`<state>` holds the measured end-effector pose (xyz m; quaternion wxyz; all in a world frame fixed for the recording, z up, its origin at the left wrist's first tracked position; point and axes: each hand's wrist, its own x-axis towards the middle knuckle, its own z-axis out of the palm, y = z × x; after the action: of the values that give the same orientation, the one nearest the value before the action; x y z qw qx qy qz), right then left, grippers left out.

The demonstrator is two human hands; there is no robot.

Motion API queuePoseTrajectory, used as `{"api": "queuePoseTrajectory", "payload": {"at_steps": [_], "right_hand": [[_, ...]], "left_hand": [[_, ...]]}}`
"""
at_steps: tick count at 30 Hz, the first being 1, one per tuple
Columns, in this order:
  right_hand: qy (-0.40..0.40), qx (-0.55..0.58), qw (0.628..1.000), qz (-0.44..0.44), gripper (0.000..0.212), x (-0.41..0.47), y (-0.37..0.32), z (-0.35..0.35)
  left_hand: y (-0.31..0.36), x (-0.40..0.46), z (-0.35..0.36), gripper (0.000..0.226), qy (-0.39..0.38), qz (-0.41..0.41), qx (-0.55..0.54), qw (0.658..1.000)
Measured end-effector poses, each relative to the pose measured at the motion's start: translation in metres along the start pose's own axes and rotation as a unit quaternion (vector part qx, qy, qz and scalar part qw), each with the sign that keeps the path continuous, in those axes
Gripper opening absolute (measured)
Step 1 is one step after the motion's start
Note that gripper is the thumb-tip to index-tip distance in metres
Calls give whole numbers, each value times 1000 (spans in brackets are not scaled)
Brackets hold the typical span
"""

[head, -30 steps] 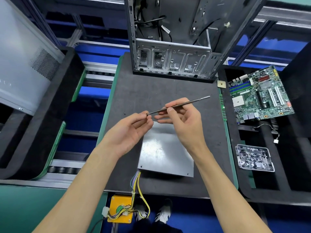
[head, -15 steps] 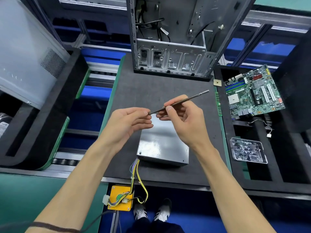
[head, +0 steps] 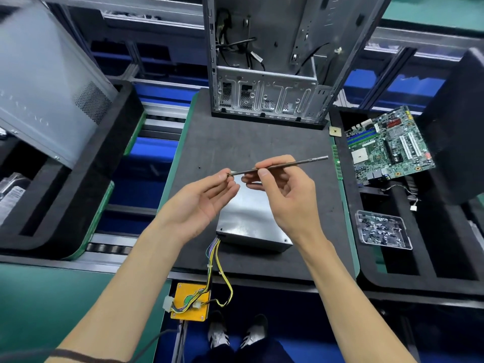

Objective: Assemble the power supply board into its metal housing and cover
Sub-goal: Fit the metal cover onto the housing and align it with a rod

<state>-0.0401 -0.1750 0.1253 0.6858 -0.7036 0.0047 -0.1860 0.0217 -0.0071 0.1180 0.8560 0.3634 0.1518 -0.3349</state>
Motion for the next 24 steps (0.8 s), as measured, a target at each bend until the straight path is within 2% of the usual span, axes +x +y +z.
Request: {"api": "queuePoseTrajectory", "payload": {"at_steps": [5, 11, 14, 20, 24], "right_hand": [[-5, -7, 1000, -16, 14, -3, -3, 0], [-6, -32, 999, -24, 13, -6, -5, -1], [-4, -59, 997, -43, 7, -7, -7, -2], [-10, -83, 994, -76, 7, -9, -13, -3], [-18, -42, 998, -48, 11, -13, -10, -2]], "left_hand": [[-2, -2, -4, 12, -12, 12, 25, 1000], [0, -8, -8, 15, -26, 108, 163, 980], [2, -10, -8, 16, -26, 130, 202, 970], [-3, -8, -4, 13, -24, 69, 130, 989], [-6, -6, -6, 11, -26, 77, 141, 987]]}}
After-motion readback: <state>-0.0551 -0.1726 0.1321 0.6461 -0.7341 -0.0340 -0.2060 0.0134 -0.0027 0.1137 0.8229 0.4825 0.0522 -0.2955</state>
